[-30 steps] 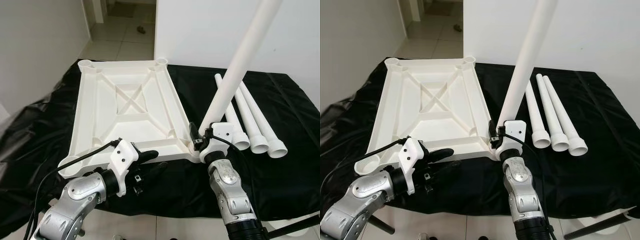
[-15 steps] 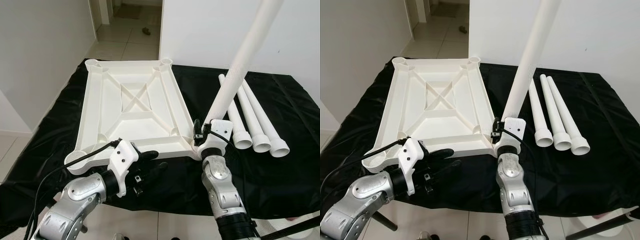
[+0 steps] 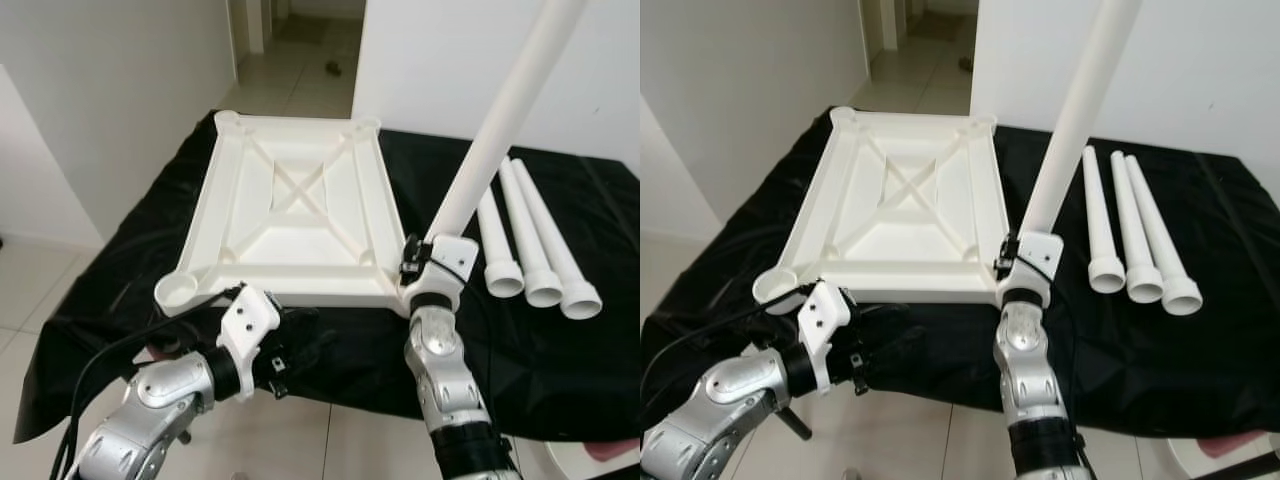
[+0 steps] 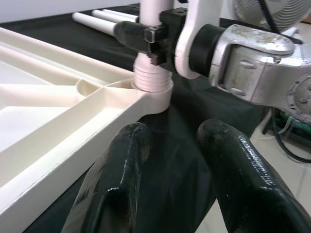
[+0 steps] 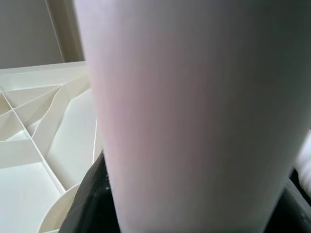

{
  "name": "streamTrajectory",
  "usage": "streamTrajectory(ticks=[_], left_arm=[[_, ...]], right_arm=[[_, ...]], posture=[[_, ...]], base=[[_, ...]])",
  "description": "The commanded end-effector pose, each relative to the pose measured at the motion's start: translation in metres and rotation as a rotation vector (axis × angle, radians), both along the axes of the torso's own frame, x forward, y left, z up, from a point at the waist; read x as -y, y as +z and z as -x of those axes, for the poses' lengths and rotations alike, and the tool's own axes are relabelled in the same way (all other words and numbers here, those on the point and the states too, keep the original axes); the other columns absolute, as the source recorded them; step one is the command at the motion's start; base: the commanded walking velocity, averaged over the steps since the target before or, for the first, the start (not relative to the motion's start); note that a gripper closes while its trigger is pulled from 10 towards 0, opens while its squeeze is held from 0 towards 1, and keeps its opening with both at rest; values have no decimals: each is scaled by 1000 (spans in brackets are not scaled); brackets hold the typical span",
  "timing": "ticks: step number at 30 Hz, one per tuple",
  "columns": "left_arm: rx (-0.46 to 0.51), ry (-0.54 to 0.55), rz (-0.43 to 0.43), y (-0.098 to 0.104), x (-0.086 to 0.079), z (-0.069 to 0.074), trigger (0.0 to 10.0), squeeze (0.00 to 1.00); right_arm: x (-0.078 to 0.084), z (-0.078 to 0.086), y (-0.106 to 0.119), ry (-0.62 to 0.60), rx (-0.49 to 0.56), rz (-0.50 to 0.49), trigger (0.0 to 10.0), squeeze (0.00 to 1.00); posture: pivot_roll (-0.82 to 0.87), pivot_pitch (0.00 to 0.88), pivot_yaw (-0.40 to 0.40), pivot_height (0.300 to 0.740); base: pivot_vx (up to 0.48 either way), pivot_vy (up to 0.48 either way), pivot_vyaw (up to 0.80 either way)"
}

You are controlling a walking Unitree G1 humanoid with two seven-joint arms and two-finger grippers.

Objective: Building children table

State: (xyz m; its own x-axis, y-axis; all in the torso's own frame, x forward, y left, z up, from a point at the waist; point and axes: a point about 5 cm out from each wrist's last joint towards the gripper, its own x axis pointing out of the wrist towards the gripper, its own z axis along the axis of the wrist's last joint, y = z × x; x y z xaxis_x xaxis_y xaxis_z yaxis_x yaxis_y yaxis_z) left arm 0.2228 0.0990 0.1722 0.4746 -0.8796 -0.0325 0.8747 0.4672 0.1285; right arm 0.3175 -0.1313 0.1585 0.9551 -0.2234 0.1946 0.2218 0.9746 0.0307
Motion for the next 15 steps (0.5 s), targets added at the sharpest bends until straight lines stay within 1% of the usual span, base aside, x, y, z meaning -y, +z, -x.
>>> streamTrajectory(ticks=[1, 6, 15], left_arm=[[-6, -7, -5, 0, 0, 1, 10000, 0], [-8, -9, -6, 0, 0, 1, 10000, 0], [-11, -9, -8, 0, 0, 2, 10000, 0]], right_arm=[[6, 3, -22, -34, -101, -7, 10000, 0], [9, 3, -22, -66, -94, -3, 10000, 0], [10, 3, -22, -87, -92, 2, 10000, 0]], posture=[[101, 114, 2, 740], [100, 115, 4, 740], [103, 118, 5, 740]], base=[[0, 0, 0], [0, 0, 0], [0, 0, 0]])
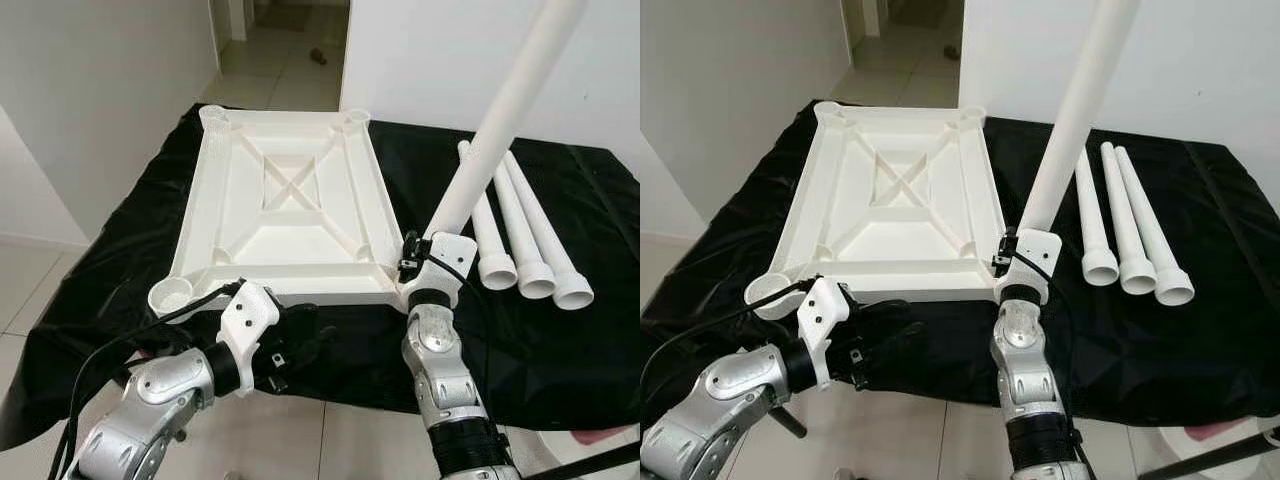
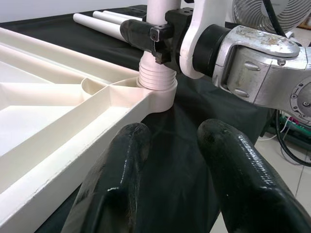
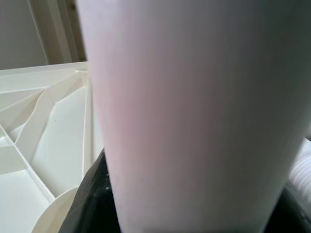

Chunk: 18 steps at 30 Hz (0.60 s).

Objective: Building children table

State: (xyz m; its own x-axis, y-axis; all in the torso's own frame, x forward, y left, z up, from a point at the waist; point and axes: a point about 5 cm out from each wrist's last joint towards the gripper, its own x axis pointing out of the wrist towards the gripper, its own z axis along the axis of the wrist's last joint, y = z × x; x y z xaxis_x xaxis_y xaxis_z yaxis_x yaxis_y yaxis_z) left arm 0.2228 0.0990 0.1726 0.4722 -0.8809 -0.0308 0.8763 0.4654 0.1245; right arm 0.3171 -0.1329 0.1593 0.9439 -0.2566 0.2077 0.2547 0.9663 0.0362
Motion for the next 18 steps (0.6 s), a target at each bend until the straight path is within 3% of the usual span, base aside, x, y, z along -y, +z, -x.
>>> streamTrajectory(ticks=[1, 18], left_arm=[[-9, -7, -11, -1, 0, 2, 10000, 0], [-16, -6, -10, -1, -1, 3, 10000, 0]], right_arm=[[9, 2, -23, -57, -106, 1, 10000, 0], [10, 4, -25, -81, -109, 4, 10000, 0]], posture=[[103, 118, 5, 740], [107, 124, 3, 740]], base=[[0, 0, 0], [0, 0, 0]])
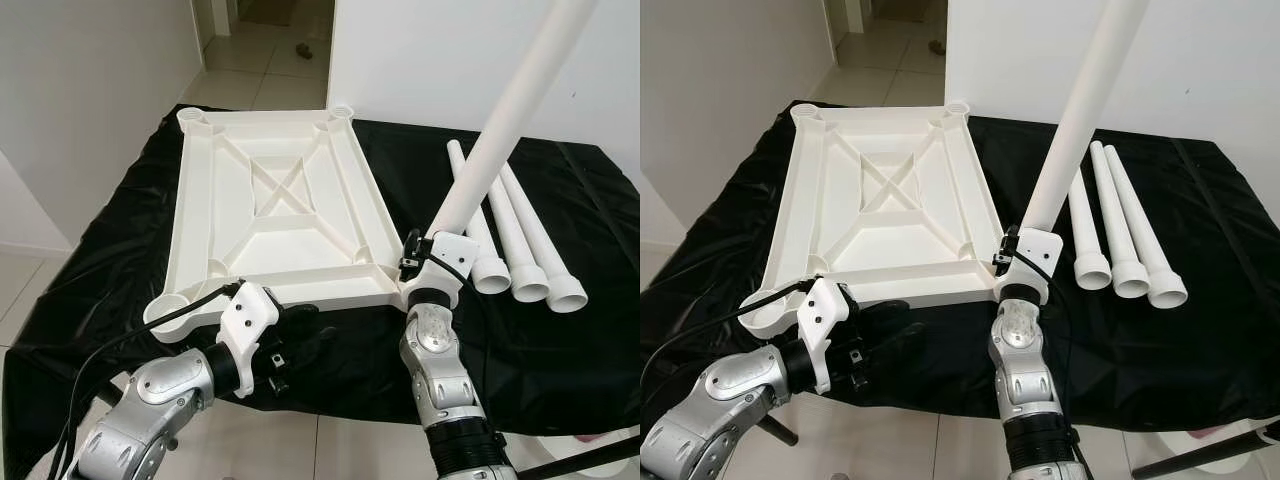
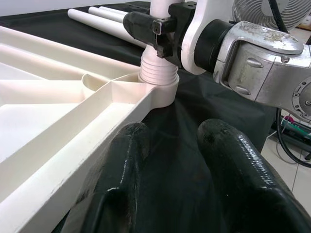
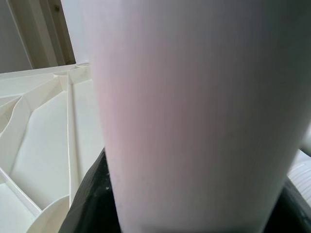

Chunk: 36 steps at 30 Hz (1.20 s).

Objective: Building children table

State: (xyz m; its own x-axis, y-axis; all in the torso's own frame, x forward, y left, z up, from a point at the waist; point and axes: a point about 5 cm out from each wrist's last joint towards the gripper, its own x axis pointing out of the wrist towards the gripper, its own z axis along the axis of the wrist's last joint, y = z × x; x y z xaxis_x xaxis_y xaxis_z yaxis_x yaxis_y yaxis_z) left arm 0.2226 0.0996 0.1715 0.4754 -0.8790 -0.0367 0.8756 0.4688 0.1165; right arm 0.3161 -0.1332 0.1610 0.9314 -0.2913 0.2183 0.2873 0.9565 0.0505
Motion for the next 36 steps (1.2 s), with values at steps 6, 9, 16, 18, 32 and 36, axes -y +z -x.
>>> streamTrajectory(ticks=[6, 9, 16, 18, 32, 36], left_arm=[[-6, -10, -8, 0, 0, 3, 10000, 0], [-7, -12, -7, 0, 0, 3, 10000, 0], [-8, -12, -7, 0, 1, 3, 10000, 0], [-9, -12, -6, 0, 1, 3, 10000, 0], [-8, -14, -4, 0, 1, 2, 10000, 0], [-7, -14, -5, 0, 1, 2, 10000, 0]], right_arm=[[10, 3, -26, -47, -123, 14, 10000, 0], [10, 3, -26, -50, -122, 17, 10000, 0], [11, 3, -26, -56, -120, 21, 10000, 0], [11, 3, -26, -59, -119, 23, 10000, 0], [9, 4, -21, -3, -74, 0, 10000, 1000], [8, 4, -20, 12, -70, -5, 10000, 1000]], posture=[[106, 124, 3, 740], [106, 124, 2, 740], [107, 123, 1, 740], [107, 123, 1, 740], [106, 119, 3, 740], [107, 119, 3, 740]], base=[[0, 0, 0], [0, 0, 0], [0, 0, 0], [0, 0, 0], [0, 0, 0], [0, 0, 0]])
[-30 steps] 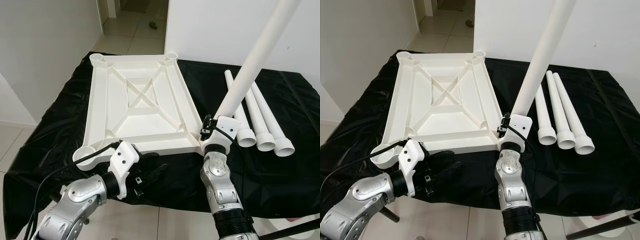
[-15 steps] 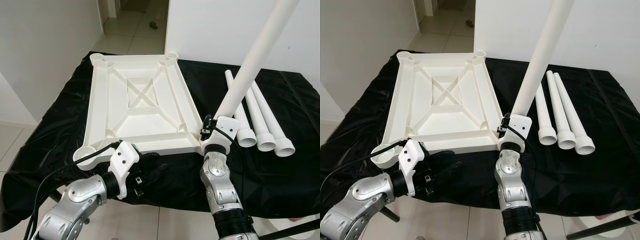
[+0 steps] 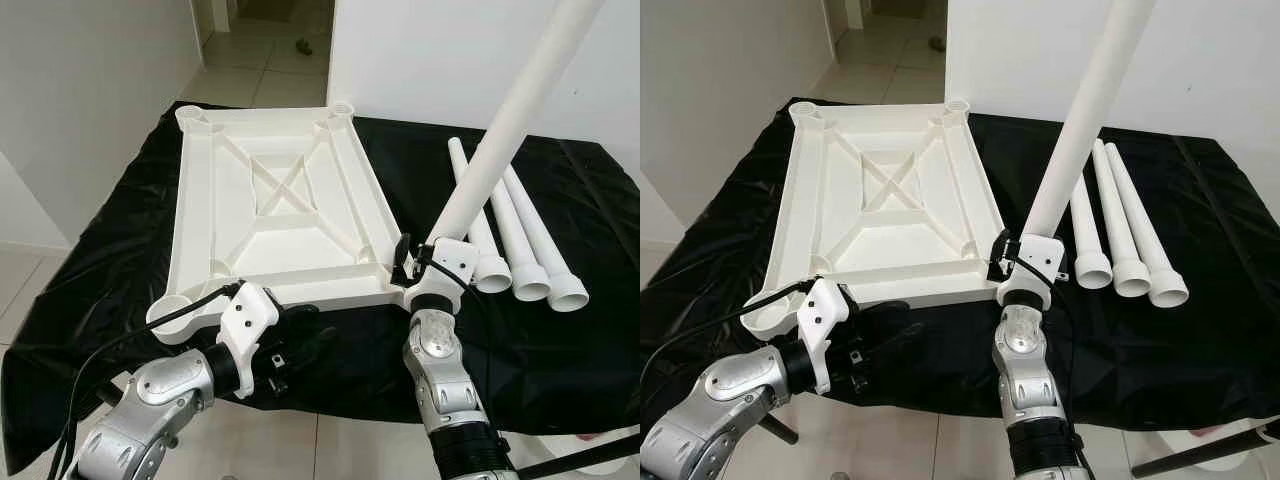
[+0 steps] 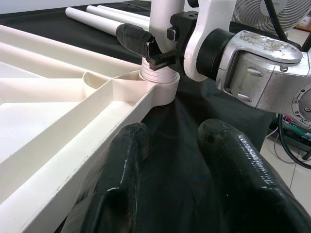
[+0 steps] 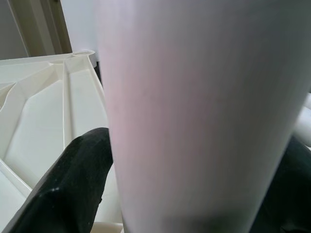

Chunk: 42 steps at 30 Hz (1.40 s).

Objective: Building children table

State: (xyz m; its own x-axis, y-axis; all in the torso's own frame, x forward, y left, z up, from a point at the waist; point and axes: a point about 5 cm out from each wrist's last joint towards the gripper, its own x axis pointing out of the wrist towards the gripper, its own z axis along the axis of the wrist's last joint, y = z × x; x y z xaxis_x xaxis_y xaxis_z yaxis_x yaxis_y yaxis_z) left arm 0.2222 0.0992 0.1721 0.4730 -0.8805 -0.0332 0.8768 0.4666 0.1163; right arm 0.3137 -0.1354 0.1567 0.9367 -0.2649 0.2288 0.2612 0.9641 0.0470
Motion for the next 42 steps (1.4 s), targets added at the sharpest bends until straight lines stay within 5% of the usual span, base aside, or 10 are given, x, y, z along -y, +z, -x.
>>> streamTrajectory(ticks=[1, 2, 4, 25, 26, 27, 29, 31, 32, 42], left_arm=[[-8, -11, -9, 0, 1, 2, 10000, 0], [-7, -11, -9, 0, 1, 2, 10000, 0], [-7, -11, -9, 0, 1, 1, 10000, 0], [7, -34, -8, 3, 5, 0, 10000, 0], [9, -32, -9, 3, 4, 0, 10000, 0], [9, -32, -9, 3, 4, 0, 10000, 0], [10, -29, -8, 3, 4, -1, 10000, 0], [12, -28, -9, 3, 4, -1, 10000, 0], [13, -26, -8, 4, 4, -1, 10000, 0], [18, -15, -3, 4, 4, -1, 10000, 0]], right_arm=[[3, 1, -15, 17, -67, -19, 10000, 1000], [1, 1, -12, 67, -51, -25, 10000, 94], [-1, 1, -9, 119, -37, -28, 10000, 0], [31, 0, -1, 810, -77, 204, 10000, 0], [33, -1, 0, 836, -85, 214, 6157, 0], [33, -1, 0, 836, -85, 214, 6157, 0], [35, -3, 1, 877, -94, 237, 2627, 0], [37, -4, 2, 897, -99, 247, 2000, 0], [39, -5, 2, 912, -105, 255, 0, 0], [45, -6, 1, 891, -147, 259, 980, 0]], posture=[[107, 119, 3, 740], [107, 118, 1, 740], [106, 117, 1, 740], [98, 122, -3, 740], [99, 121, -4, 740], [99, 121, -4, 740], [101, 120, -7, 740], [101, 120, -7, 740], [103, 120, -10, 740], [100, 121, -16, 740]], base=[[0, 0, 0], [0, 0, 0], [0, 0, 0], [0, 0, 0], [0, 0, 0], [0, 0, 0], [0, 0, 0], [0, 0, 0], [0, 0, 0], [0, 0, 0]])
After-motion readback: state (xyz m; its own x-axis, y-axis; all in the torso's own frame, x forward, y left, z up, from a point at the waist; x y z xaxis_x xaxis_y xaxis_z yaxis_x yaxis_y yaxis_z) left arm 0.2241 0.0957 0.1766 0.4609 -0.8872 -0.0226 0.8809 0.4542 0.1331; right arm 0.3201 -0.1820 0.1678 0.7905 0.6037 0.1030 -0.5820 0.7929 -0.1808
